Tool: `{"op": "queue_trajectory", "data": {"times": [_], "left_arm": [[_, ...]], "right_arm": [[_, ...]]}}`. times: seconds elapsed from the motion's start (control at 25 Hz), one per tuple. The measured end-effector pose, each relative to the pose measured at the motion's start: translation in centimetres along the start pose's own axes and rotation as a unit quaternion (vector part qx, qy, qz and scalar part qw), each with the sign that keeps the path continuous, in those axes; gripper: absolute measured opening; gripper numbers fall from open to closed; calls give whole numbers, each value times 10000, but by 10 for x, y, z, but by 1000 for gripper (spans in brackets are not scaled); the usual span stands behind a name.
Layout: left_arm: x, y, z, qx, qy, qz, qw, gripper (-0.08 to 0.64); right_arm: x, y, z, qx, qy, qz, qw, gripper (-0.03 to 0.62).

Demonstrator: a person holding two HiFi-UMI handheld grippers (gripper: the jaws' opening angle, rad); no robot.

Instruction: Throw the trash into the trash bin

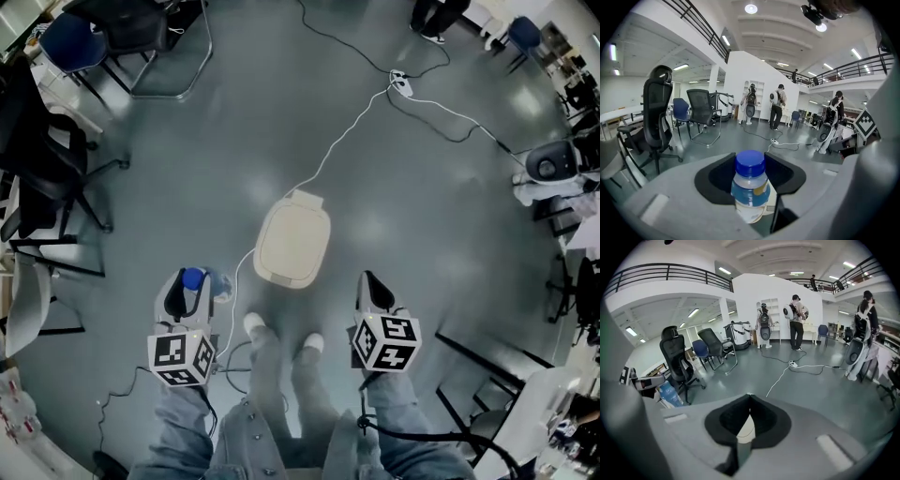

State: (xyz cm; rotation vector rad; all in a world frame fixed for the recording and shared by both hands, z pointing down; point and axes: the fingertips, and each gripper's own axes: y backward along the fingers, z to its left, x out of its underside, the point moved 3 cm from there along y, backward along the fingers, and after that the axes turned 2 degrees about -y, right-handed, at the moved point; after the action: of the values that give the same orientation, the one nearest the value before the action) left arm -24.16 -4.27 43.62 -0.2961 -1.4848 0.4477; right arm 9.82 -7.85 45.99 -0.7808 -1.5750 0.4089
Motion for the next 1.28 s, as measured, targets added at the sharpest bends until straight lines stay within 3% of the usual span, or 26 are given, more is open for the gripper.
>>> {"op": "queue_trajectory", "data": {"times": [0.52, 1.28], "left_arm": [[151, -39, 8, -109, 19, 351, 9993, 202], [198, -56, 53, -220, -163, 627, 9977, 202]], "right_arm": [[158, -81, 7, -135, -56, 832, 9964, 3], [215, -159, 60, -411, 571, 1239, 9898, 3]]}}
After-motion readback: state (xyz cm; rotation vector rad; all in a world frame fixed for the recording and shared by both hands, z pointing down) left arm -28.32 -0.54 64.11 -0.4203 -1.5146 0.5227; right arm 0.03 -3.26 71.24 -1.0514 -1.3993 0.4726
